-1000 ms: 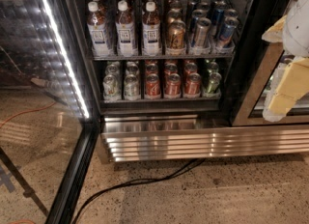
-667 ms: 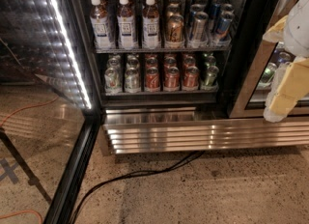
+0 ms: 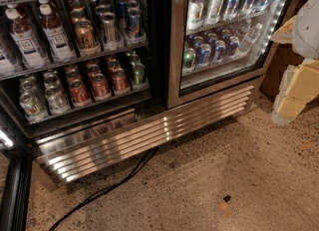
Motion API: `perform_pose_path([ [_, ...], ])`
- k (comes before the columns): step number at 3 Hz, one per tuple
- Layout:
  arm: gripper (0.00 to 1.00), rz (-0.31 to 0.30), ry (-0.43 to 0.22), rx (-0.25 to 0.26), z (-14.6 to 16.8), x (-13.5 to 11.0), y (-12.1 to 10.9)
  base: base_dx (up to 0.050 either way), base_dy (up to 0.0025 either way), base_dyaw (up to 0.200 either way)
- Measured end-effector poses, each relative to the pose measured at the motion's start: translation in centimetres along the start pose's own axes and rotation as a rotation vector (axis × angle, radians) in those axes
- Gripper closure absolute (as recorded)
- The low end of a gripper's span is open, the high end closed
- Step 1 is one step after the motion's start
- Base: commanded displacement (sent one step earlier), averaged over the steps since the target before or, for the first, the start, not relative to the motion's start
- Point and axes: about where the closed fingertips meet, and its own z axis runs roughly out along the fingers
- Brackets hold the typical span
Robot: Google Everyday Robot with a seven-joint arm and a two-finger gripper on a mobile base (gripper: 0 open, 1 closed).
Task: Close left fridge door
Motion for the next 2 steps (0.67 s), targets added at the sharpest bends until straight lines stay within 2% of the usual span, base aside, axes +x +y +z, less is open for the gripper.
perform_pose_path([
  [1, 0.00, 0.000, 0.000, 0.000, 0.00, 0.00, 0.00, 0.000, -0.00002, -0.192],
  [2, 0.00, 0.000, 0.000, 0.000, 0.00, 0.00, 0.00, -0.050, 0.00007, 0.000],
])
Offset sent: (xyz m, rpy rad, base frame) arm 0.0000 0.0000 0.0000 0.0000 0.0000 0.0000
